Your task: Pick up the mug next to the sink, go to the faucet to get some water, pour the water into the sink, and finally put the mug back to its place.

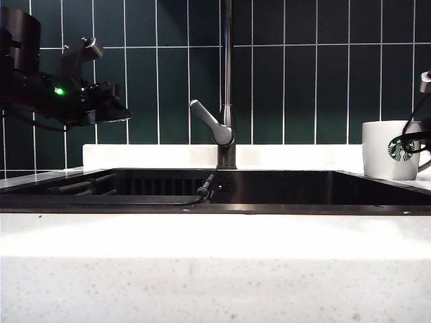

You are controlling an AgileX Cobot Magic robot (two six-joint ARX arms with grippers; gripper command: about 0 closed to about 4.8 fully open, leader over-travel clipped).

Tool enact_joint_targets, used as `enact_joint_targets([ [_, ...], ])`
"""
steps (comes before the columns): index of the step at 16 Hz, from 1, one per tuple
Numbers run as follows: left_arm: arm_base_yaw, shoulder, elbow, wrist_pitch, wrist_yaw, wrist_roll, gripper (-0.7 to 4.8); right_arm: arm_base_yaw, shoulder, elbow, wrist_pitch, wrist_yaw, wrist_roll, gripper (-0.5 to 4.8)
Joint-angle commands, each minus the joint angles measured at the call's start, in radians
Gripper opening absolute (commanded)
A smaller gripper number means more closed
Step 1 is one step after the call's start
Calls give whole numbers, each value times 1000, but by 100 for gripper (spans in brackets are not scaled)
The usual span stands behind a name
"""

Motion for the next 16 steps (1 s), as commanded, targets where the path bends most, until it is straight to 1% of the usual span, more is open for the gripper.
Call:
enact_joint_targets([
  [1, 0, -2, 3, 13, 6, -3, 164, 2, -5, 5, 15, -21, 2, 85],
  [2, 0, -2, 3, 13, 6, -2, 163, 2, -5, 5, 19, -20, 2, 42],
  [5, 0, -2, 3, 13, 6, -2, 161, 2, -5, 5, 48, -20, 2, 17],
  [10, -2, -2, 3, 13, 8, -3, 161, 3, -16, 5, 70, -20, 2, -1],
  [12, -2, -2, 3, 12, 45, -7, 161, 5, -46, 6, 82, -20, 2, -1],
  [13, -2, -2, 3, 12, 68, -24, 161, 5, -69, 7, 81, -20, 2, -1],
  [16, -4, -2, 20, 6, 83, -39, 161, 5, -125, 37, 69, -21, 16, -1],
])
